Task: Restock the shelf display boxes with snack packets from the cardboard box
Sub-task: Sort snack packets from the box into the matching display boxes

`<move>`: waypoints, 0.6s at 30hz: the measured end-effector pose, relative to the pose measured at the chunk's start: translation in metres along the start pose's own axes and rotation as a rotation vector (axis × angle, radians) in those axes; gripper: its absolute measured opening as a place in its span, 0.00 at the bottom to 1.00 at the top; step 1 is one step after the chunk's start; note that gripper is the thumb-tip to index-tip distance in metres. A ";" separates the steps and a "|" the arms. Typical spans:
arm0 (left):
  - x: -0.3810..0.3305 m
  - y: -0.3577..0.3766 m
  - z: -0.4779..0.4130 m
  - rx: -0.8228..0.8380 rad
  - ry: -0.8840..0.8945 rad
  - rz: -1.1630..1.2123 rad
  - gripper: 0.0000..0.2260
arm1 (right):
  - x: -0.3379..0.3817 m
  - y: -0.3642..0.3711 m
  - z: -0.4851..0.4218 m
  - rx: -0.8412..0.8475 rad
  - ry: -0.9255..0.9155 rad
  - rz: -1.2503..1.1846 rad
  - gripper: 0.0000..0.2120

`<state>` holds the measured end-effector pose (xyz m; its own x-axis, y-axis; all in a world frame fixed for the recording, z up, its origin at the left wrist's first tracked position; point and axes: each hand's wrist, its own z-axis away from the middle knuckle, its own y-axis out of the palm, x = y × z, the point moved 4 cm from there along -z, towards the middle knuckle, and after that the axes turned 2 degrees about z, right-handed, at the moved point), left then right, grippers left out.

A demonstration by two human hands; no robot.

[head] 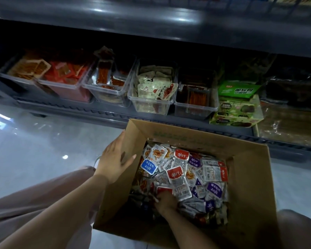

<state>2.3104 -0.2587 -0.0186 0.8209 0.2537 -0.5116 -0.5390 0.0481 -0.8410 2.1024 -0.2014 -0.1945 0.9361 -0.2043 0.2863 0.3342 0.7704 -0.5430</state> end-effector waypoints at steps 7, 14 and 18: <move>0.000 0.000 0.000 0.006 -0.002 -0.022 0.39 | -0.012 -0.008 0.001 0.049 -0.065 -0.154 0.15; 0.000 0.001 0.001 0.001 -0.010 -0.019 0.39 | 0.013 -0.001 0.003 -0.037 -0.021 0.070 0.16; 0.000 0.001 0.001 0.006 -0.013 -0.015 0.39 | 0.007 -0.008 0.007 -0.025 -0.008 -0.013 0.13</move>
<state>2.3099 -0.2580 -0.0198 0.8262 0.2659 -0.4967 -0.5280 0.0577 -0.8473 2.1060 -0.2046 -0.1827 0.9309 -0.2088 0.2998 0.3487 0.7526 -0.5586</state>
